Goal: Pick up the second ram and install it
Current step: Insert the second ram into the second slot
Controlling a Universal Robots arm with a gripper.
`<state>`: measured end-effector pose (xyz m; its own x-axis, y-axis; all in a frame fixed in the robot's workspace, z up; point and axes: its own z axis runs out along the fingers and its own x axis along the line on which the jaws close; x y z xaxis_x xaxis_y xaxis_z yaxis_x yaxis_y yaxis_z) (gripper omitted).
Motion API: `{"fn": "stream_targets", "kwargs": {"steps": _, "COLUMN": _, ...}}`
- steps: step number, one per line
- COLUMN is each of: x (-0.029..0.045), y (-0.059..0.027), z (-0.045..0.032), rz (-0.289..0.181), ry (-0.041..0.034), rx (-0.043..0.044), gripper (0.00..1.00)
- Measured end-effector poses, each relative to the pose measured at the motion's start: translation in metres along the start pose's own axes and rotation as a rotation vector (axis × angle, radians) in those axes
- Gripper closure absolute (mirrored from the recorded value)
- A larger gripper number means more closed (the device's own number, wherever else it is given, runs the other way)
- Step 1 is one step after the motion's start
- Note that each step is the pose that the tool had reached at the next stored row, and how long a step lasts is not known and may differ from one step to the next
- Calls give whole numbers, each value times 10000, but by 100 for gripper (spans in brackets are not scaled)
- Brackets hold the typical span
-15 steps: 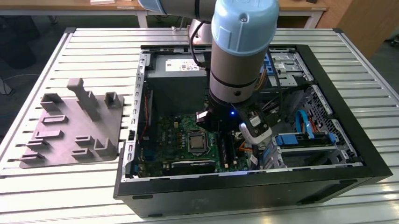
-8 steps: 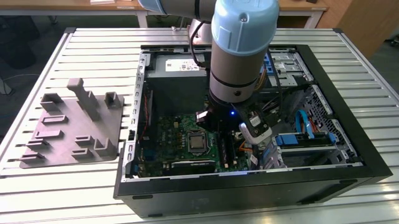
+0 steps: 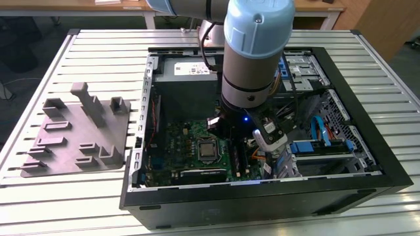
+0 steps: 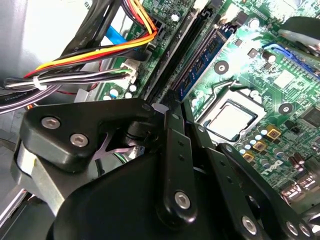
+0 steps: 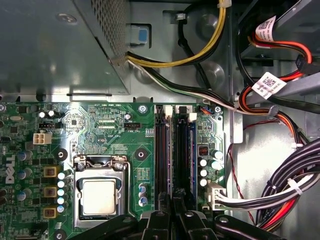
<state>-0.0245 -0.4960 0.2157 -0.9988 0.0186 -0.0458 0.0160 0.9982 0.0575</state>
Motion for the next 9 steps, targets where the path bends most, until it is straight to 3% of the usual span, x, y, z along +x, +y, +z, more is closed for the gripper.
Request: {"fn": "stream_targets", "kwargs": {"steps": 9, "x": 2, "y": -3, "z": 58, "rz": -1, "ry": 1, "rx": -1, "gripper": 86}}
